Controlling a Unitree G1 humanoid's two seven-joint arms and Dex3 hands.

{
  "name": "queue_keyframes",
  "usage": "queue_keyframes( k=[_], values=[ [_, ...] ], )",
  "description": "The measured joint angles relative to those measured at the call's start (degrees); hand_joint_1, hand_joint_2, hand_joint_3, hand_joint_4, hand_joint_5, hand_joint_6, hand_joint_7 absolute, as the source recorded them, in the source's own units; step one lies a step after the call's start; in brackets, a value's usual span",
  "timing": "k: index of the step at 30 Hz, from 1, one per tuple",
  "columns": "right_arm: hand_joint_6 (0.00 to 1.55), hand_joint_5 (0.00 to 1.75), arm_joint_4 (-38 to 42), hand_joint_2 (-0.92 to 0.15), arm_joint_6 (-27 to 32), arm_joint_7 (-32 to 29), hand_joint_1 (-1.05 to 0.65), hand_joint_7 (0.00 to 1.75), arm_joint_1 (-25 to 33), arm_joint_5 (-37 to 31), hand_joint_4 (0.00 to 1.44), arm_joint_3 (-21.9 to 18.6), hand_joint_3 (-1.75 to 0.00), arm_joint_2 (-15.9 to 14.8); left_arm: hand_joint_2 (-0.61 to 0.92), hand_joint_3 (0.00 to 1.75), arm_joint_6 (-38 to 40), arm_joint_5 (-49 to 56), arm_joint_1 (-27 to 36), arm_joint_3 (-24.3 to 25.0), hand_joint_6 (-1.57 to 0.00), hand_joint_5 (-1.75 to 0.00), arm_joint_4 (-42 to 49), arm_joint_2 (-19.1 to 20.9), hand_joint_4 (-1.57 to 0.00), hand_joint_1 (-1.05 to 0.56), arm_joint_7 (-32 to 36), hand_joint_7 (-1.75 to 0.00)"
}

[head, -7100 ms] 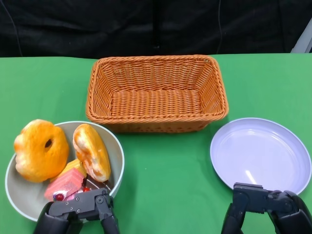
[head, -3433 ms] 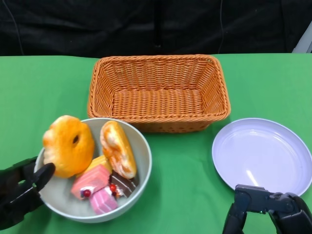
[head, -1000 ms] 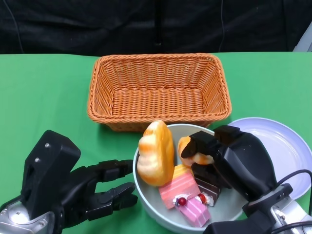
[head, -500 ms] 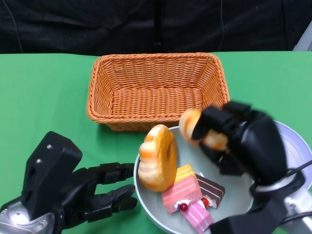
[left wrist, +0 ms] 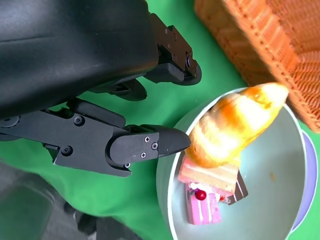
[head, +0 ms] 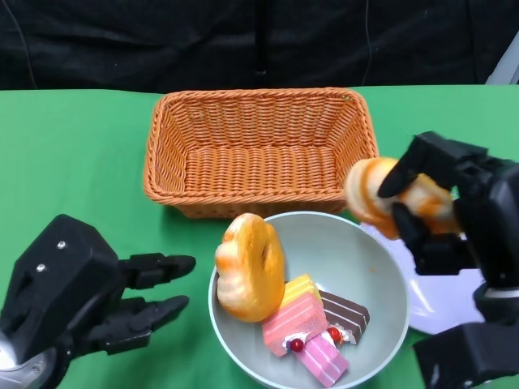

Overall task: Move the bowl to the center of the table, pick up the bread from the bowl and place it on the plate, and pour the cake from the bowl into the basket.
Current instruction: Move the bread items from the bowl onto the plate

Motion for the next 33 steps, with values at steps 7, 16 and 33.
queue_keyframes(
  k=[7,16,33],
  values=[
    [0.85,1.75,0.7,-0.09,0.5,2.1,-0.10,1.55,1.4,0.5,1.03,-4.7,-1.73,-1.6,0.92,0.44,-5.0,2.9,3.2,1.4,-0.42,-0.33,-3.6,2.0,-0.42,-0.42,0.1,-0.04],
    [0.84,1.75,6.1,-0.15,4.7,5.7,-0.06,1.50,2.6,-4.0,1.01,-5.2,-1.46,-5.3,0.92,0.45,-5.9,4.7,5.9,2.0,-0.42,-0.36,-7.6,2.2,-0.41,-0.42,0.1,-0.03],
    [0.05,0.62,-1.0,-0.92,24.3,30.7,-0.76,0.00,3.8,-8.5,0.05,-0.3,-0.11,-9.4,0.92,0.42,-6.0,4.7,6.7,2.5,-0.44,-0.39,-8.8,1.3,-0.38,-0.41,0.1,-0.03]
  ],
)
